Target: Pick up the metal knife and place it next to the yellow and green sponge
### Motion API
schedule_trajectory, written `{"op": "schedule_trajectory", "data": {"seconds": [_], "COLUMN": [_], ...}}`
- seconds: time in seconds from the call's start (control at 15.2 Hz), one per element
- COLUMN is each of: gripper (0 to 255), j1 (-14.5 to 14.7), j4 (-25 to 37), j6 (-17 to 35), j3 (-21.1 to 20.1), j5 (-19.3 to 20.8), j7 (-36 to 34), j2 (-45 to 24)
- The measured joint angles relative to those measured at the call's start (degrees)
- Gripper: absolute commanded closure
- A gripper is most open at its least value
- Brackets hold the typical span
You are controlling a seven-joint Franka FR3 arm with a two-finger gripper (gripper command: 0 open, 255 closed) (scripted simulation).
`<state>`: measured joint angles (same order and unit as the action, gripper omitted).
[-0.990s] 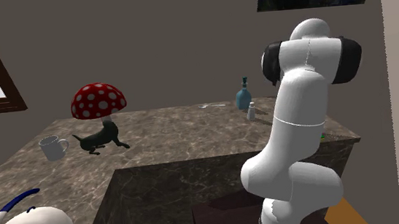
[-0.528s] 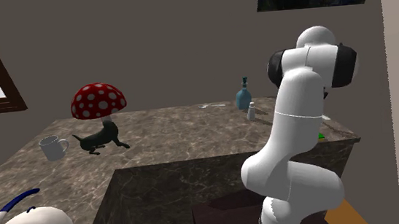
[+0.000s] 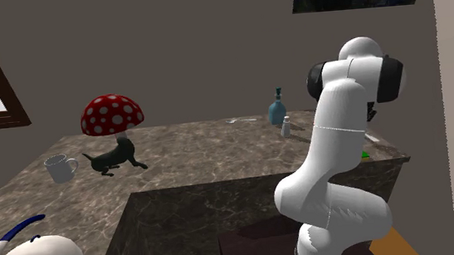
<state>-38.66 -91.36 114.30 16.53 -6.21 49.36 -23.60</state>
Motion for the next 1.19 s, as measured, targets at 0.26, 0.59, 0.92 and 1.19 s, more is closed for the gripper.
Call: {"op": "schedule_trajectory", "data": {"seconds": [0.26,0.59,0.92,1.19], "gripper": [255,255,255,0], "j1": [0.1,-0.1,-0.1,-0.1], "j4": [-1.9,-3.7,-3.9,-3.9], "j6": [2.8,5.8,6.4,6.4], "j3": [-0.2,-0.4,-0.5,-0.5], "j5": [-0.3,-0.8,-0.9,-0.9], "j7": [0.0,0.4,0.5,0.5], "j2": [-0.9,-2.3,-2.5,-2.5]}}
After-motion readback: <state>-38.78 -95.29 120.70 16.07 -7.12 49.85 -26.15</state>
